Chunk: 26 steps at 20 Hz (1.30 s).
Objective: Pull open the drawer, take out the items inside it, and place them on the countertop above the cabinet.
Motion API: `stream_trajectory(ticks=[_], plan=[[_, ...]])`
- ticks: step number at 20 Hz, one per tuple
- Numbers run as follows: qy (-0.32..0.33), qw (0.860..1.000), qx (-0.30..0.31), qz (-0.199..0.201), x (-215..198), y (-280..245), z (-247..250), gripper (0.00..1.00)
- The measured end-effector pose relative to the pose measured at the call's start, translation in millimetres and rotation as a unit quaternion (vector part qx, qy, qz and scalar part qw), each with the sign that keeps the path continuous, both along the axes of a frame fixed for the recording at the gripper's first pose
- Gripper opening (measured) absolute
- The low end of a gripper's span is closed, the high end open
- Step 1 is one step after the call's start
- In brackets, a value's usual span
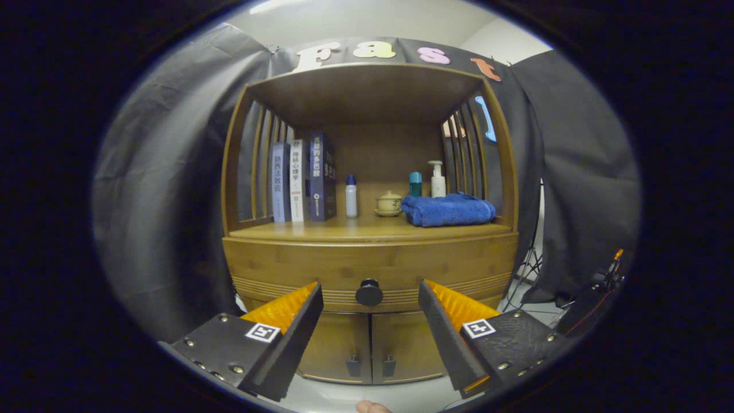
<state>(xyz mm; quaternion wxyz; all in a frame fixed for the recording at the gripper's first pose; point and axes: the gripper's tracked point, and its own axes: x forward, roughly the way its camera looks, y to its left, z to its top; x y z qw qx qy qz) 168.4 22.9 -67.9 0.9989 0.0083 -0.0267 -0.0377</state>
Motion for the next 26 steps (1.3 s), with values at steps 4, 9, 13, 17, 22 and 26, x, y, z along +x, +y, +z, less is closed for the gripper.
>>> stream_trajectory(ticks=[4, 9, 13, 17, 22, 26], plan=[[-0.001, 1.0, 0.001, -0.011, 53, -8, -14, 1.0], [0.029, 1.0, -0.004, -0.001, 93, -8, -40, 0.98], [0.039, 0.999, -0.004, 0.019, 111, 7, -51, 0.63], [0.032, 0.999, 0.018, 0.028, 104, 8, -49, 0.33], [0.032, 0.999, 0.017, 0.012, 74, 8, -52, 0.29], [0.036, 0.999, 0.023, 0.005, 44, 13, -54, 0.29]])
